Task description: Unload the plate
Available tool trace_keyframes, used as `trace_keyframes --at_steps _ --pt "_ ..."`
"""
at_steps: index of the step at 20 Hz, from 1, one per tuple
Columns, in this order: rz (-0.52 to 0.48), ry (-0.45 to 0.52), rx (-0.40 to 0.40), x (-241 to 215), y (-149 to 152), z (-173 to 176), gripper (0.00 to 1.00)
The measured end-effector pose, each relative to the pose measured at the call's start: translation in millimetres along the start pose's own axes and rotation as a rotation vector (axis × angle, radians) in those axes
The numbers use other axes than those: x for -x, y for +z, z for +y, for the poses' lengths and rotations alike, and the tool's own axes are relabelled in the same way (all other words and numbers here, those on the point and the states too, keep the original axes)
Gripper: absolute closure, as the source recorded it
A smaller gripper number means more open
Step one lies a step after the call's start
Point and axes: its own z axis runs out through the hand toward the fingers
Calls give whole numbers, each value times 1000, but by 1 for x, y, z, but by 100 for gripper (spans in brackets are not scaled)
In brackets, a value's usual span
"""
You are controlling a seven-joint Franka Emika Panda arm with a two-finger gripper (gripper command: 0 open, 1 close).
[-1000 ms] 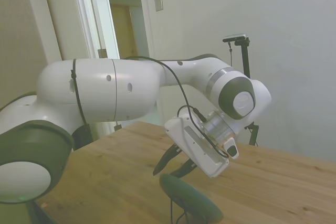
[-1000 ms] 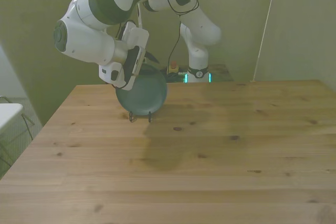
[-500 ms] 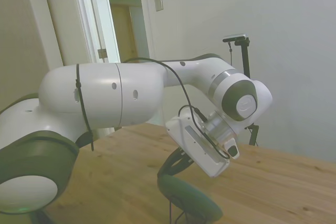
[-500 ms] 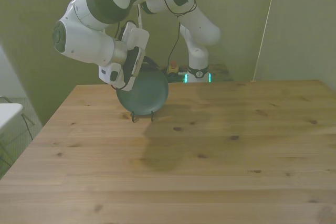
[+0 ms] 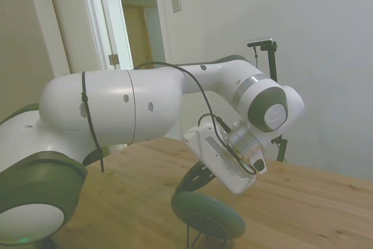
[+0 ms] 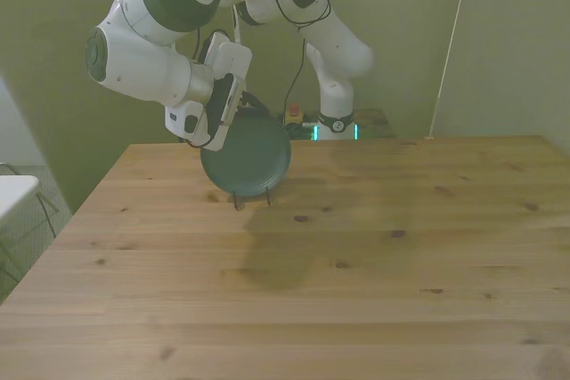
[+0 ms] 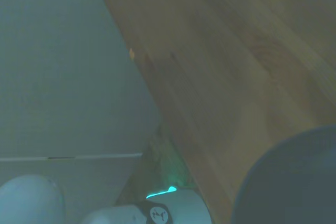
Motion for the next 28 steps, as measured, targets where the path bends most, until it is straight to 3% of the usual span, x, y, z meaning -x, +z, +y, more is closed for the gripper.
trace_keyframes --at_steps 15,28 --pt "36 -16 -15 14 -10 -13 100" --pt "129 -15 -51 29 -37 -28 100"
